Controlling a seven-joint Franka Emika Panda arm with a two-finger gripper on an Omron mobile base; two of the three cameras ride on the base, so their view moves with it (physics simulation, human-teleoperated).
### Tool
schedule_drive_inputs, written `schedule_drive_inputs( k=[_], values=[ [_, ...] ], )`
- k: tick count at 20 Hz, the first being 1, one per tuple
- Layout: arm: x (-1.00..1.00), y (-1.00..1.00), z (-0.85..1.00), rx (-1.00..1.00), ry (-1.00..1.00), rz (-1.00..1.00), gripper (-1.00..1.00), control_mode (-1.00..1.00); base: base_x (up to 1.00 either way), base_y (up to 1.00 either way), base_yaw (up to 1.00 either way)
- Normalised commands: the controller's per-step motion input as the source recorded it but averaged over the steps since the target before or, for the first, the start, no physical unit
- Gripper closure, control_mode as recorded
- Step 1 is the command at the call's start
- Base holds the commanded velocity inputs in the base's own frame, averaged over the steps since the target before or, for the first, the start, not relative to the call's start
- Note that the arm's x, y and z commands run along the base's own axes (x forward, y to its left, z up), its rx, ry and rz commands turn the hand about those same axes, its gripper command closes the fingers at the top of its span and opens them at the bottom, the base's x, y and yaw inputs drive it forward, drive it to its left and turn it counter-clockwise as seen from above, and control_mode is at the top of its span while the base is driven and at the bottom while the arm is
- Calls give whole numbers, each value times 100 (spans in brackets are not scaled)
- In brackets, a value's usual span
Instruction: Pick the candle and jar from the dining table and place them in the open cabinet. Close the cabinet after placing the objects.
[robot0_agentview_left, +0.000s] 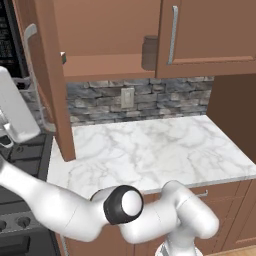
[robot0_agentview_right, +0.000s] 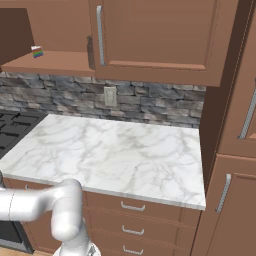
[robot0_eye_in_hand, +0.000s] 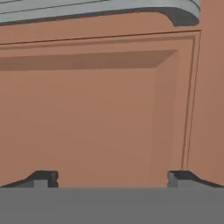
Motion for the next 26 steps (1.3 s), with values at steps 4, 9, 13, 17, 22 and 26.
schedule_drive_inputs(
  k=[4, 9, 13, 17, 22, 26],
  values=[
    [59, -22, 0, 7, 4, 17, -100, -100, 0, 0, 0],
    [56, -40, 0, 14, 6, 17, -100, -100, 0, 0, 0],
    [48, -57, 0, 16, 8, 22, -100, -100, 0, 0, 0],
    [41, -52, 0, 14, 4, 20, -100, -100, 0, 0, 0],
    [37, -53, -2, 8, -1, 17, -100, -100, 0, 0, 0],
    [29, -63, -9, 7, -5, 21, -100, -100, 0, 0, 0]
  ],
)
